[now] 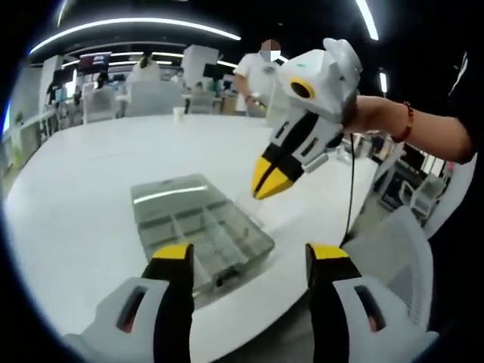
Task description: Insert the divider into the dual guide fixture by aligning both edges with the guide slots and pushing it downward to the bottom, including one-sided entry, uneven engagement, binding, and posture correction.
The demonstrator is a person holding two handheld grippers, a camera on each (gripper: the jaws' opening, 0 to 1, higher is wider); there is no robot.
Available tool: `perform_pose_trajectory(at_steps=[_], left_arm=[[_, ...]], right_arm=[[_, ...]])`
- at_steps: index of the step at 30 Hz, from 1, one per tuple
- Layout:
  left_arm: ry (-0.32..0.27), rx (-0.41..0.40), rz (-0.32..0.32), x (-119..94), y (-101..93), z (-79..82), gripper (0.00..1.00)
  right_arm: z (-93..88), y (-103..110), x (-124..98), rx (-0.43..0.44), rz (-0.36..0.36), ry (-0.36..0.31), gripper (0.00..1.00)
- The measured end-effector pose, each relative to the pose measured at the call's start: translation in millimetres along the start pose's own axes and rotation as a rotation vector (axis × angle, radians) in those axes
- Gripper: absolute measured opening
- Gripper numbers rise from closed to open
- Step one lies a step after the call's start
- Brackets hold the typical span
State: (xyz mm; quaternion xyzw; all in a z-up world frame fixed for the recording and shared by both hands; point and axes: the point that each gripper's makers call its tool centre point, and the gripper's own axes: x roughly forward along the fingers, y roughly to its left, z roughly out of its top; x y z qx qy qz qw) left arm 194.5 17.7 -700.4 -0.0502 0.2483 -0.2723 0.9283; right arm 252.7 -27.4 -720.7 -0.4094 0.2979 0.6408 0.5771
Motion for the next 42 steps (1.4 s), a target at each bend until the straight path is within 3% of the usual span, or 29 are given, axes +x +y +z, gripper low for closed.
perform_pose_trajectory(at_steps=[10, 22, 42], left_arm=[[-0.021, -0.016, -0.004, -2, 1.5, 2.8, 0.58], [-0.026, -0.029, 0.006, -4, 4.0, 1.9, 0.58], [-0.031, -0.035, 0.007, -5, 4.6, 2.8, 0.58]], right_arm=[[-3.0, -2, 7, -0.010, 0.008, 0.021, 0.00], [2.9, -11, 14, 0.009, 0.035, -0.006, 0.00], [-5.0, -5, 11, -0.025, 0.065, 0.076, 0.00]])
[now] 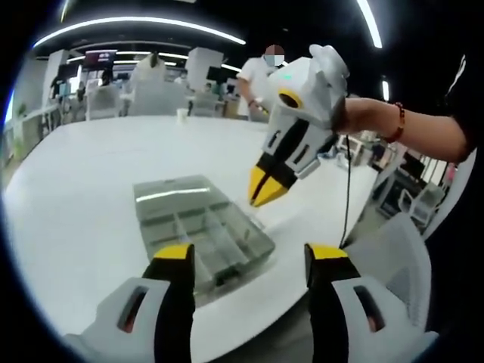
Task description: Insert the divider into the dual guide fixture by aligning both edges with the guide slots and pushing it downward to the bottom, including one-sided entry, uneven engagement, binding, and posture correction.
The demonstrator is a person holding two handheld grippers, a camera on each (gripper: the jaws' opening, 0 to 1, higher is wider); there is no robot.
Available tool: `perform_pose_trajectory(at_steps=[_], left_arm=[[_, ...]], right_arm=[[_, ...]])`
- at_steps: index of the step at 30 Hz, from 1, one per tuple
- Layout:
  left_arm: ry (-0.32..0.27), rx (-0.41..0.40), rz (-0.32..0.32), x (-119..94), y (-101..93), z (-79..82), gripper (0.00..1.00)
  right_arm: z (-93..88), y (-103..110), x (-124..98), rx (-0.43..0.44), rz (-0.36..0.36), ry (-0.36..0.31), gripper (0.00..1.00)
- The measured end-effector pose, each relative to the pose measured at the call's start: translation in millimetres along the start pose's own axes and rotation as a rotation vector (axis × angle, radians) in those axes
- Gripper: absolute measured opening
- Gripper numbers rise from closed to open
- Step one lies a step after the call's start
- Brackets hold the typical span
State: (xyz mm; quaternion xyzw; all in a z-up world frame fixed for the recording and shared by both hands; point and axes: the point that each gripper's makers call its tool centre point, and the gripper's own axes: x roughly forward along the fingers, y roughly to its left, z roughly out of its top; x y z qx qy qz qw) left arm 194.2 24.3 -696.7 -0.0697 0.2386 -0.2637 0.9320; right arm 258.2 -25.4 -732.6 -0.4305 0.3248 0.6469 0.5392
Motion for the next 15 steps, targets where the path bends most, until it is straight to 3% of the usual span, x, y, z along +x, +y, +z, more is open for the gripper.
perform_pose_trajectory(at_steps=[15], left_arm=[[-0.007, -0.010, 0.006, -1.6, 1.7, -0.7, 0.58]], right_arm=[[-6.4, -2.7, 2.3, 0.020, 0.012, 0.043, 0.00]])
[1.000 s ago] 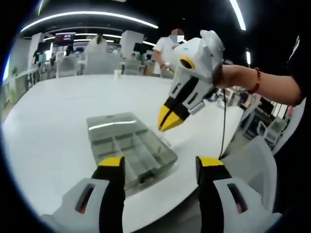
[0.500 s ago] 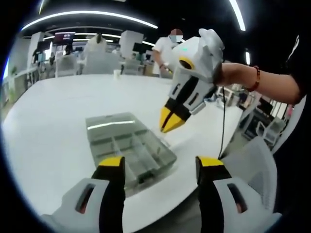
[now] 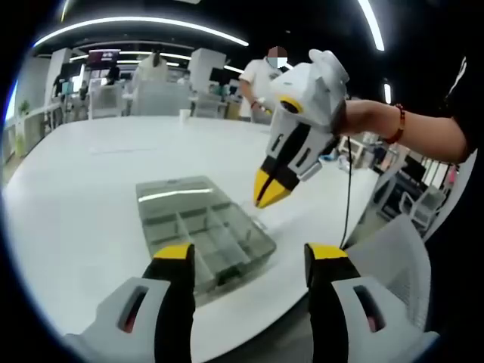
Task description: Insert the divider into the dual guide fixture by aligning both edges with the guide slots and pushing it downward to the bottom, including one-sided entry, uneven engagement, binding, and posture correction.
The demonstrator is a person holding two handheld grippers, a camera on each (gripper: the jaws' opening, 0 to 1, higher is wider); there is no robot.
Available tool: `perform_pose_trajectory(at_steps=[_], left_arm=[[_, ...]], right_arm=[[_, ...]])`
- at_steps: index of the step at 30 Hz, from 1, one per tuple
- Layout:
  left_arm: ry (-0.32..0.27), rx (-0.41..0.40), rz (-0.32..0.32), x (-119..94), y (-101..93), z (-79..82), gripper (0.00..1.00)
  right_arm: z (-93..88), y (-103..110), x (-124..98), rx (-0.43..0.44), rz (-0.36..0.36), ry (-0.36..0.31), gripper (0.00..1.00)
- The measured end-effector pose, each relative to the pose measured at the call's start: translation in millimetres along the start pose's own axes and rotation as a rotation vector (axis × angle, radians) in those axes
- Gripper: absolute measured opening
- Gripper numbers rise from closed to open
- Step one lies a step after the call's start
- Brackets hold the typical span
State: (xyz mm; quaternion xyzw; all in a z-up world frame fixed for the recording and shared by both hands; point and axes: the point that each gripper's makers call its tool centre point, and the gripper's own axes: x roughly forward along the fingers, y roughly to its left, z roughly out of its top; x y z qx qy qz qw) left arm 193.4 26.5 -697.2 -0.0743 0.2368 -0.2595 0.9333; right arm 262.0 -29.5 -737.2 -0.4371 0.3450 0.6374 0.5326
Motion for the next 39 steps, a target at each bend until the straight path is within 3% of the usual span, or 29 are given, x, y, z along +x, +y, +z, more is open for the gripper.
perform_pose_trajectory(at_steps=[21, 39], left_arm=[[0.000, -0.006, -0.004, 1, 3.7, -1.4, 0.58], [0.030, 0.089, -0.116, 39, -21.7, 5.5, 0.60]], right_arm=[[0.0, 9, -4, 0.001, 0.019, 0.038, 0.00], [14.1, 11, -22, 0.038, 0.016, -0.062, 0.00]])
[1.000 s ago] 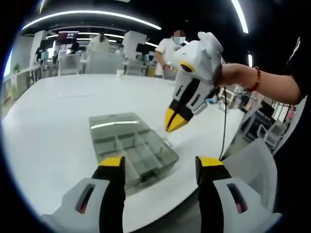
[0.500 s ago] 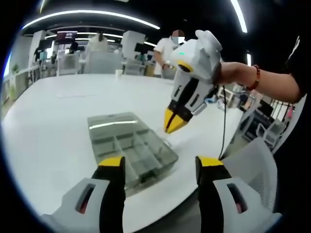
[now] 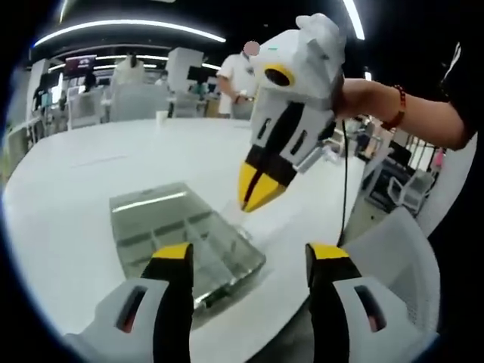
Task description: Insert the divider into the dual guide fixture by aligning both edges with the guide slots and pushing it downward to the bottom, including one-sided entry, uneven engagement, binding, and posture correction.
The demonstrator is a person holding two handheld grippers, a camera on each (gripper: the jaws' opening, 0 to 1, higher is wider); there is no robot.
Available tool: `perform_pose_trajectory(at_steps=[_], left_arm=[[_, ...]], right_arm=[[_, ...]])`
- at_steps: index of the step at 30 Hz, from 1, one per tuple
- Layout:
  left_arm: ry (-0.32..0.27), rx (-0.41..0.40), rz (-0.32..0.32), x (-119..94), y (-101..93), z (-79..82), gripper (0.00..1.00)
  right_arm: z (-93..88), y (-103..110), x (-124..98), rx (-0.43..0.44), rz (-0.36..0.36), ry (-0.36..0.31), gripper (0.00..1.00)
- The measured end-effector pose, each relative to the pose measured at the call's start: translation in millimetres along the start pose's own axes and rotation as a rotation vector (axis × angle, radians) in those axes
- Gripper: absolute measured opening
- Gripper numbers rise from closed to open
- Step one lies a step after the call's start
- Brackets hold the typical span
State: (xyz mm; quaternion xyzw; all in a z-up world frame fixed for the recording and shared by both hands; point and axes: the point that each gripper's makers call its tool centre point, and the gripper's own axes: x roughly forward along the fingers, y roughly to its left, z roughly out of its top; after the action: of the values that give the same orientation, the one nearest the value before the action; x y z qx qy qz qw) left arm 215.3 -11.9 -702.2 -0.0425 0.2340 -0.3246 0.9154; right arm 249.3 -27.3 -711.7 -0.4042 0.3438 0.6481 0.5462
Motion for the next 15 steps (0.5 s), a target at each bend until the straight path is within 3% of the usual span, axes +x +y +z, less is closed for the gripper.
perform_pose_trajectory(at_steps=[3, 8, 15], left_arm=[[0.010, 0.024, -0.024, 6, -7.4, 0.5, 0.60], [0.013, 0.059, -0.011, 9, -10.2, 2.6, 0.65], [0.028, 0.058, -0.024, 10, -11.5, -1.3, 0.66]], right_arm=[[4.2, 0, 0, -0.006, 0.000, -0.009, 0.00], [8.0, 1, 1, -0.013, 0.003, -0.014, 0.00], [15.4, 1, -1, -0.020, 0.007, -0.045, 0.00]])
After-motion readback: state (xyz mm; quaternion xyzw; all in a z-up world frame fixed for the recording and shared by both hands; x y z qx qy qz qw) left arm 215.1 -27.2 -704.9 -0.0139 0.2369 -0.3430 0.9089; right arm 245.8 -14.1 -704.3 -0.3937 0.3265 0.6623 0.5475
